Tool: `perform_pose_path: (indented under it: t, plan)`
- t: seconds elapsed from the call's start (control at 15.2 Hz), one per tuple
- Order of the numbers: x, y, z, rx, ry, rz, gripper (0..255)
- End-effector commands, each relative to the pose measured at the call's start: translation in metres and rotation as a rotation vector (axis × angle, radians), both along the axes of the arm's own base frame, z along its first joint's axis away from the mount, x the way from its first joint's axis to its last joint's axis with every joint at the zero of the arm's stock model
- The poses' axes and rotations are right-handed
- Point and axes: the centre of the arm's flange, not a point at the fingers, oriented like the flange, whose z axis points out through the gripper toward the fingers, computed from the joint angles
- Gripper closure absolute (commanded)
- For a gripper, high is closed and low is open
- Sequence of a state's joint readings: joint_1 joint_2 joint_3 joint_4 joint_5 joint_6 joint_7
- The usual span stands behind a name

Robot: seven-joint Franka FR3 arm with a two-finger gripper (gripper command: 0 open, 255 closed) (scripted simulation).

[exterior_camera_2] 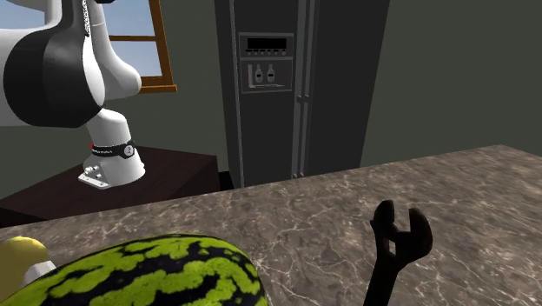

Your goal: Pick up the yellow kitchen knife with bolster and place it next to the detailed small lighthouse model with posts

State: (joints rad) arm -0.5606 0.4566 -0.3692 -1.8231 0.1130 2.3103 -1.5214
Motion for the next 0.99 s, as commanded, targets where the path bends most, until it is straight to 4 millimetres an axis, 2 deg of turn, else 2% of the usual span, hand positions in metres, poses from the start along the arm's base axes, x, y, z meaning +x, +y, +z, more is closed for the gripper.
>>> perform_pose_path:
  t: [0.0, 0.46, 0.53, 0.73, 0.79, 0.86, 0.92]
  plan:
    - [0.003, 0.01, -0.065, 0.063, 0.077, 0.016, 255]
    - [0.003, 0.01, -0.065, 0.063, 0.077, 0.016, 255]
    - [0.008, 0.016, -0.063, 0.062, 0.078, 0.015, 0]
    - [0.01, 0.022, -0.072, 0.062, 0.078, 0.016, 0]
    - [0.003, 0.026, -0.072, 0.062, 0.078, 0.016, 0]
    - [0.003, 0.01, -0.065, 0.063, 0.077, 0.016, 0]
    - [0.005, 0.011, -0.052, 0.063, 0.077, 0.016, 0]
